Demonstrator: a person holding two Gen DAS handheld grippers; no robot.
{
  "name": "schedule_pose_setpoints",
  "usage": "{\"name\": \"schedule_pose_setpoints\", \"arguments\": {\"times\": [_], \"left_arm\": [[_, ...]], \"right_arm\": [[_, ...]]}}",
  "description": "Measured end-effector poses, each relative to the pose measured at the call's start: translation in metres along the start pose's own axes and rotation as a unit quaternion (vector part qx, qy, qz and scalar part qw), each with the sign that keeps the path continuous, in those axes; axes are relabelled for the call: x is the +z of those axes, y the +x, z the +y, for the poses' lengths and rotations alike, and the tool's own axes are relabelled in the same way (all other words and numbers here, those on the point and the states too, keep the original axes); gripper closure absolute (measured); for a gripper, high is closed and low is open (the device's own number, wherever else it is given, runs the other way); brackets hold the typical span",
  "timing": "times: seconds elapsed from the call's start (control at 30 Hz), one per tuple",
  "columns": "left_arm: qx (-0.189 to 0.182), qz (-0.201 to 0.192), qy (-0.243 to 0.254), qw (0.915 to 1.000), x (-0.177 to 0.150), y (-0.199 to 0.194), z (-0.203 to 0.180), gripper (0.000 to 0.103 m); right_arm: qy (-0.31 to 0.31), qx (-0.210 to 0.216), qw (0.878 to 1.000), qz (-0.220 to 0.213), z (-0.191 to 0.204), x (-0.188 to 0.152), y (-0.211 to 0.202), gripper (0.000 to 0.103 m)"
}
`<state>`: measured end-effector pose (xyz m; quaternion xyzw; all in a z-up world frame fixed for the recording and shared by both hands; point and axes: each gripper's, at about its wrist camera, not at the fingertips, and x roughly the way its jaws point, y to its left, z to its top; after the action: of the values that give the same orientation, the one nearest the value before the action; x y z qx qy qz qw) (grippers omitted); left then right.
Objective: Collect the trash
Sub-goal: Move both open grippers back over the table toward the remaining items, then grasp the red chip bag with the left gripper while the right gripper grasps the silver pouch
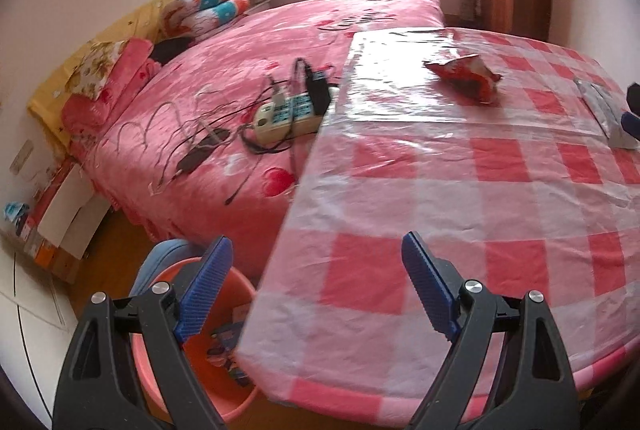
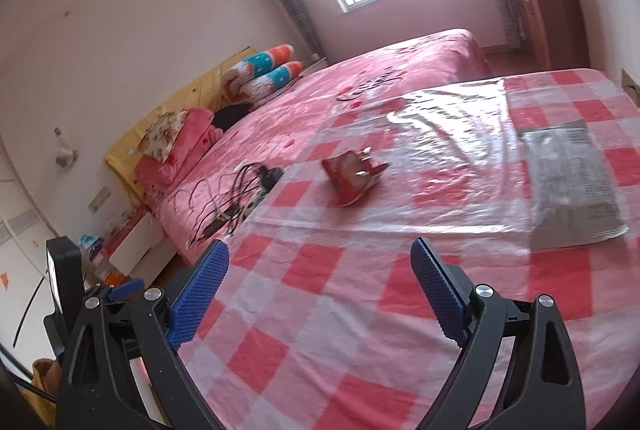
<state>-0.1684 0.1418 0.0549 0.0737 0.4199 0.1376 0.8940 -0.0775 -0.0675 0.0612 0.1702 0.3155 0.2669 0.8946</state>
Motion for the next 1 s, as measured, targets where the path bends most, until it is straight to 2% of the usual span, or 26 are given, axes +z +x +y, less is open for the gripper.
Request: {"name": "schedule_pose_setpoints", "arguments": {"times": [0.17,0.37,0.5,0.57,0.67,0.77,0.9,1.0], "left_arm": [[-0.025,0.000,0.015,0.9996,0.013,0.004,-0.027,0.016],[-0.087,-0.003,0.013,0.9961,0.044,0.009,-0.060,0.016],[-0.129,-0.001,0.000,0.9916,0.067,0.022,-0.083,0.016],[-0.153,0.002,-0.013,0.9881,0.081,0.033,-0.093,0.016],[-0.180,0.011,-0.039,0.9828,0.099,0.053,-0.103,0.016],[-0.218,0.023,-0.075,0.9728,0.116,0.075,-0.108,0.016],[-0.237,0.038,-0.109,0.9647,0.137,0.101,-0.113,0.016],[-0.238,0.047,-0.122,0.9624,0.150,0.121,-0.118,0.016]], "right_arm": [[0.021,-0.016,1.000,-0.015,-0.025,0.007,-0.011,0.012],[0.052,-0.040,0.997,-0.032,-0.060,0.016,-0.024,0.012],[0.069,-0.080,0.994,-0.040,-0.084,0.024,-0.032,0.012],[0.077,-0.091,0.992,-0.040,-0.096,0.027,-0.035,0.012],[0.096,-0.130,0.986,-0.034,-0.121,0.033,-0.037,0.012],[0.103,-0.148,0.983,-0.018,-0.136,0.042,-0.032,0.012],[0.109,-0.164,0.980,-0.006,-0.152,0.054,-0.025,0.012],[0.102,-0.171,0.980,0.004,-0.152,0.059,-0.012,0.012]]}}
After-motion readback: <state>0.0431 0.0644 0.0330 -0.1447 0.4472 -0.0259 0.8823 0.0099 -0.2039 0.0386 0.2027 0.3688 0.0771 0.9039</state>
